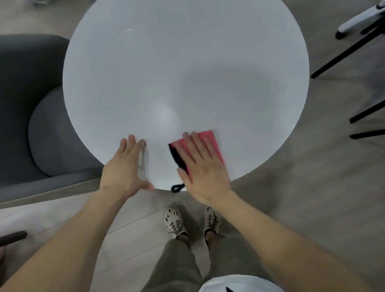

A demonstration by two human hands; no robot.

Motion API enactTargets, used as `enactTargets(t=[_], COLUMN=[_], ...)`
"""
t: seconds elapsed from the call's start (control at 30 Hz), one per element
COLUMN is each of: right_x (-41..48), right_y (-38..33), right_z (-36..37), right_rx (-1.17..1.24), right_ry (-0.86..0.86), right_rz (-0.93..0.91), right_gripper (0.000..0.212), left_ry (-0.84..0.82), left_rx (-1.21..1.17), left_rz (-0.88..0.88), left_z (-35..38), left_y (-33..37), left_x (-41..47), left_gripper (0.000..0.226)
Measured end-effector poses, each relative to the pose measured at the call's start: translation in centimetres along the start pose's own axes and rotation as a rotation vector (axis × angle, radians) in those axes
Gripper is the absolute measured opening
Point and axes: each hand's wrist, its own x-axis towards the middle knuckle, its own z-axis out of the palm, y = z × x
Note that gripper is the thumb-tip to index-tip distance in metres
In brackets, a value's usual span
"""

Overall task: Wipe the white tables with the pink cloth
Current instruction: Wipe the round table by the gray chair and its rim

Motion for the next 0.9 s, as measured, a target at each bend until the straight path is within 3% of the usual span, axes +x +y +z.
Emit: enactTargets(t=[0.07, 0.17, 0.23, 0.33, 0.43, 0.47, 0.5, 0.57, 0.63, 0.7, 0.8, 0.9], right_x=[-0.9, 1.2, 4.0, 7.2, 8.1, 7.8, 7.2, 5.8, 4.7, 5.6, 8.2, 11.6], right_y=[-0.8, 5.7, 11.1, 15.8, 11.2, 8.4, 5.6, 1.6, 1.1, 2.6, 4.6, 5.5], right_z=[0.5, -0.9, -3.0, -5.3, -3.6, -2.5, -1.4, 0.0, 0.4, -0.1, -0.9, -1.0], right_rx=[0.029, -0.048, -0.098, -0.131, -0.159, -0.162, -0.15, -0.104, -0.078, -0.055, -0.056, 0.014], right_ry=[-0.095, -0.196, -0.167, -0.064, 0.042, 0.061, 0.049, -0.069, -0.177, -0.245, -0.363, -0.45], right_rz=[-0.274, -0.589, -0.482, -0.126, 0.249, 0.276, 0.205, -0.155, -0.496, -0.684, -0.92, -1.171], right_gripper=[0.069, 0.068, 0.065, 0.065, 0.066, 0.067, 0.068, 0.067, 0.067, 0.069, 0.069, 0.067], left_ry=[-0.005, -0.005, 0.0, 0.031, 0.048, 0.055, 0.062, 0.056, 0.047, 0.095, 0.353, 0.276], left_rx=[-0.01, -0.019, -0.016, -0.009, -0.01, -0.017, -0.026, -0.068, -0.204, -0.372, -0.514, -0.773], left_rz=[-0.003, 0.015, 0.029, 0.04, 0.057, 0.055, 0.057, 0.077, 0.065, -0.007, -0.364, -0.793], left_z=[0.0, 0.1, 0.4, 1.0, 1.5, 1.5, 1.4, 1.3, 1.4, 1.2, 1.5, 1.5], left_y=[-0.1, -0.4, -0.7, -1.1, -1.3, -1.4, -1.4, -1.5, -2.0, -2.6, -3.3, -2.7], left_x=[0.0, 0.0, 0.0, 0.3, 0.3, 0.3, 0.2, 0.0, -0.2, -0.4, -0.6, -0.2], left_gripper=[0.147, 0.146, 0.146, 0.146, 0.144, 0.144, 0.143, 0.141, 0.133, 0.116, 0.105, 0.102])
